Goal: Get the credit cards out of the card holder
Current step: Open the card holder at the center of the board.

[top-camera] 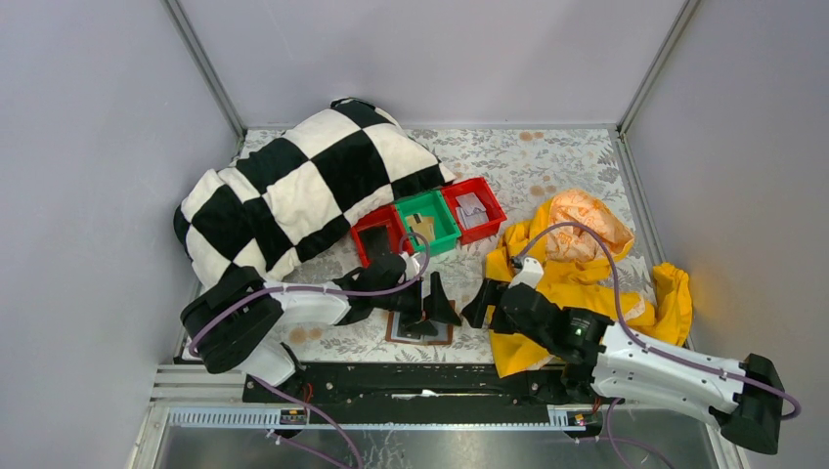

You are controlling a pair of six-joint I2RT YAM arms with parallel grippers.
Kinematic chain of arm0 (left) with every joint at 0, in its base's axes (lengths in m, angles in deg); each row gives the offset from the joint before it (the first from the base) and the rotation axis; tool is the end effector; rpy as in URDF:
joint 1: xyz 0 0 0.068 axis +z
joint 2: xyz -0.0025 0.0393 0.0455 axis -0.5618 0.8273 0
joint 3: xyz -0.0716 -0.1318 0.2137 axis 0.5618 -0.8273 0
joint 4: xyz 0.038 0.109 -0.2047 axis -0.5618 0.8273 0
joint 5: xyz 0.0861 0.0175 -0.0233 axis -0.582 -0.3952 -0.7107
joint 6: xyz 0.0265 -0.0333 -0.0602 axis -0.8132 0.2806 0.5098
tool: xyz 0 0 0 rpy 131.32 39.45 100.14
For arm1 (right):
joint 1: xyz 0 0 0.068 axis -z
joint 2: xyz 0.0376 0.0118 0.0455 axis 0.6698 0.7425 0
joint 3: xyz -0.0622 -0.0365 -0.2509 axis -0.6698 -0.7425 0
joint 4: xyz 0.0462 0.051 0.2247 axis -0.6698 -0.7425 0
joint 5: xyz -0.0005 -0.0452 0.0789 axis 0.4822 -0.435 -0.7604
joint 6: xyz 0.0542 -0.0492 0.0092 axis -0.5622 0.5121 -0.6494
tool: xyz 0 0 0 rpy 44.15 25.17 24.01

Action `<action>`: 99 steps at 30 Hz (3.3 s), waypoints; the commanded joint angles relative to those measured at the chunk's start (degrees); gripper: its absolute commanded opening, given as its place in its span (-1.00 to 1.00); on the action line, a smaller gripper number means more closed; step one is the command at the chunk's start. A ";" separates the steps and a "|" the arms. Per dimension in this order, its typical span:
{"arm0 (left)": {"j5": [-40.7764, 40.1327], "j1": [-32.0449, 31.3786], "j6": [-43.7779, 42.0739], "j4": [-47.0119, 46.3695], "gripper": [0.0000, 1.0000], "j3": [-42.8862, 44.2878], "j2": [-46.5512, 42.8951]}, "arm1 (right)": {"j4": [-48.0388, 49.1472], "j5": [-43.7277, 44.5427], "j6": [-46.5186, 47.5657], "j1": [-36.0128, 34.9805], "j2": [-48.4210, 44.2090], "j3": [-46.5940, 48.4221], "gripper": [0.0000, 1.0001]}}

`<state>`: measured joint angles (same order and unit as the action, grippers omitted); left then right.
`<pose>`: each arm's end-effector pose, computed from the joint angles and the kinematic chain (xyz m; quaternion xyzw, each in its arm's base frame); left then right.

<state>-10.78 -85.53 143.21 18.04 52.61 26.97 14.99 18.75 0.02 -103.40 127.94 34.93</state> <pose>0.1430 -0.2321 0.1440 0.0111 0.8680 -0.4964 0.0041 0.0965 0.1351 0.1924 0.0299 0.8872 0.2950 0.3534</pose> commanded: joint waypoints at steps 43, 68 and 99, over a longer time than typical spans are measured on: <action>-0.28 4.42 -0.28 -6.88 0.90 1.16 -0.14 | 7.69 -1.80 0.05 0.08 5.01 4.97 -0.31; -7.46 4.43 -1.08 -1.80 0.88 6.52 11.00 | 14.38 -10.27 -0.11 0.08 9.02 2.28 -0.26; -34.17 4.51 -12.40 35.72 0.86 10.63 -22.93 | 26.60 -8.36 -5.48 0.42 24.60 -5.90 -0.28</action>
<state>-31.96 -81.12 132.13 44.64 64.48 8.96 43.58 6.86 -7.37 -103.40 151.40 27.74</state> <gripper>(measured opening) 0.935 0.357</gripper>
